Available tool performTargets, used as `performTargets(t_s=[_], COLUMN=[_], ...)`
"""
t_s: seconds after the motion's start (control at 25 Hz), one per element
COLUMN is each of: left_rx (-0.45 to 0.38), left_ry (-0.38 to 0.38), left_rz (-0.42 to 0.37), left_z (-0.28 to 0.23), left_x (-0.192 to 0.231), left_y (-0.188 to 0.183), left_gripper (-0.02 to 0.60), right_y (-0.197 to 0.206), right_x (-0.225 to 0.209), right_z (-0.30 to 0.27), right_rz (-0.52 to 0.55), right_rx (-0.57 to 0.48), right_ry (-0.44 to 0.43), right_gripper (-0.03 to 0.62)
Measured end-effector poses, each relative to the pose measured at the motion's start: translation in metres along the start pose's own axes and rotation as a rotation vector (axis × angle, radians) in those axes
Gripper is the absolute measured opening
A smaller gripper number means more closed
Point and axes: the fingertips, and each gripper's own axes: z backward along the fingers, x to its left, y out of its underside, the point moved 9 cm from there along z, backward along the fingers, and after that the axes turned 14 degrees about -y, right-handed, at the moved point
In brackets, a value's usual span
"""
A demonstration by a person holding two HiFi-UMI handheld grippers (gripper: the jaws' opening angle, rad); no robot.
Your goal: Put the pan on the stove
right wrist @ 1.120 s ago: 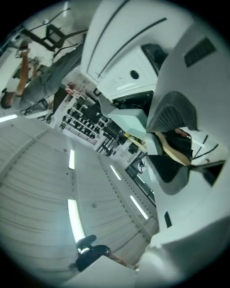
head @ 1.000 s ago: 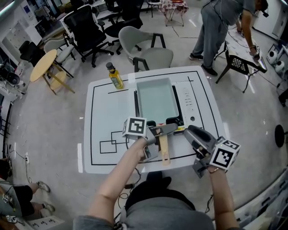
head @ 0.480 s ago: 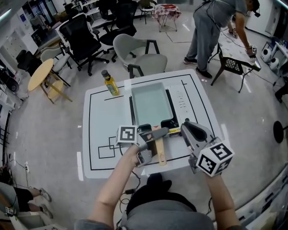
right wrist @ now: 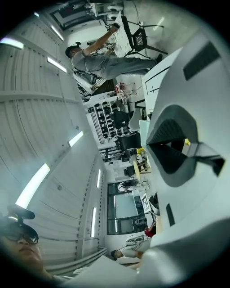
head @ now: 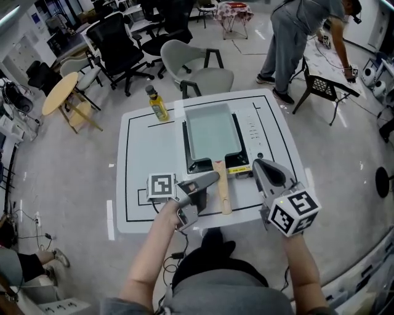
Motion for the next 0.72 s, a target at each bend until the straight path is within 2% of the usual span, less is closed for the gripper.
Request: performTargets(t_s=[0.12, 0.24, 0.4, 0.52, 0.72], left_rx=[-0.067, -0.183, -0.340, -0.423, -0.525], left_ry=[-0.069, -0.227, -0.427, -0.525, -0.648], left_rz=[-0.073, -0.274, -0.536, -0.715, -0.915], left_z=[0.022, 0.044, 0.062, 0.067, 0.071], left_x=[0.003, 0.000, -0.011, -0.022, -0.038], left_y=[-0.002, -0.010, -0.015, -0.013, -0.009], left_gripper=[0.227, 0.220, 0.116, 0.063, 0.008], right_y=[-0.001, 0.001, 0.008, 0.012, 0.014], right_x=[0.002, 0.002, 0.001, 0.004, 0.007], right_z=[0.003, 0.006, 0.009, 0.012, 0.017], right_rz=[-0.001, -0.007, -0.018, -0.010, -0.004], right_rx=[-0.003, 0.001, -0.002, -0.004, -0.019], right_ry=[0.018, 0.037, 0.062, 0.071, 0.077], right_gripper=[0.003, 0.003, 0.003, 0.003, 0.003])
